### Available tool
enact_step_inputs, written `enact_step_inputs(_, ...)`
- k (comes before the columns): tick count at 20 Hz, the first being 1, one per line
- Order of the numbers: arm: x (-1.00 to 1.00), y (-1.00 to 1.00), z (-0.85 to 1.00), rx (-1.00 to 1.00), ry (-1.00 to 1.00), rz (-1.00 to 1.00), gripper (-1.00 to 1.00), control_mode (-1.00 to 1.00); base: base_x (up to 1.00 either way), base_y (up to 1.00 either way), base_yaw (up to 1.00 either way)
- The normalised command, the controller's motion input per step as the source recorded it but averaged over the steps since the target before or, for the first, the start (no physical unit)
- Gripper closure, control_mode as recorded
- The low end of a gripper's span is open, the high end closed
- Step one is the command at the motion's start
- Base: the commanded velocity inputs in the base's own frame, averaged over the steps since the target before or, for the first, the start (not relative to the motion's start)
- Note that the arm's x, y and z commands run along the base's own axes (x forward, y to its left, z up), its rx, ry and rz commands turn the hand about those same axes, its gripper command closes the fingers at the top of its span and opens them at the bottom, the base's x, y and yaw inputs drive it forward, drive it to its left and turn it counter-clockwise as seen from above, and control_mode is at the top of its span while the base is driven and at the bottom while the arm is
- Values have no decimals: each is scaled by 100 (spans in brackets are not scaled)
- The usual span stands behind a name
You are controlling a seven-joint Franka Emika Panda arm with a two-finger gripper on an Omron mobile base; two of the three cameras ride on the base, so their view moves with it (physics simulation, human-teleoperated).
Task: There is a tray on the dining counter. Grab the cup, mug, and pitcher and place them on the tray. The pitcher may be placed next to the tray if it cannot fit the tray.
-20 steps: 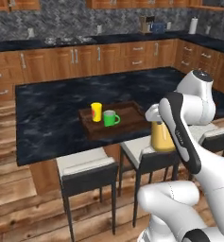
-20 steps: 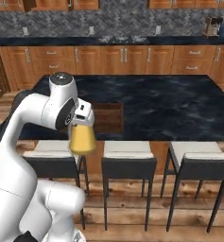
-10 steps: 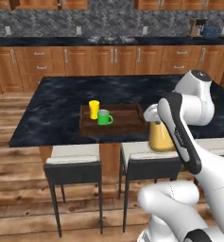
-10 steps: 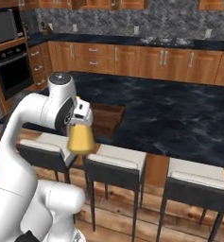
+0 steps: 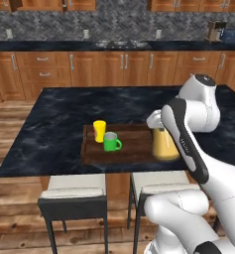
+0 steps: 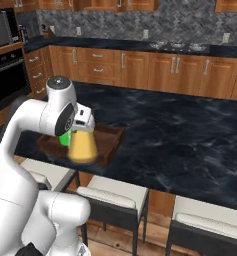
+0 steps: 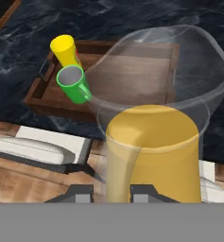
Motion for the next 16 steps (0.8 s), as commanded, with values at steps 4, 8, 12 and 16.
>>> enact_step_inputs(4, 0, 0, 0, 0, 0, 0, 100, 100, 2, -1, 3)
enact_step_inputs(8, 21, -4, -3, 0, 0, 0, 100, -100, 0, 0, 0)
enact_step_inputs(12, 86, -21, 0, 6, 0, 0, 100, -100, 0, 0, 0)
enact_step_inputs(16, 81, -16, -2, 8, 0, 0, 100, -100, 0, 0, 0)
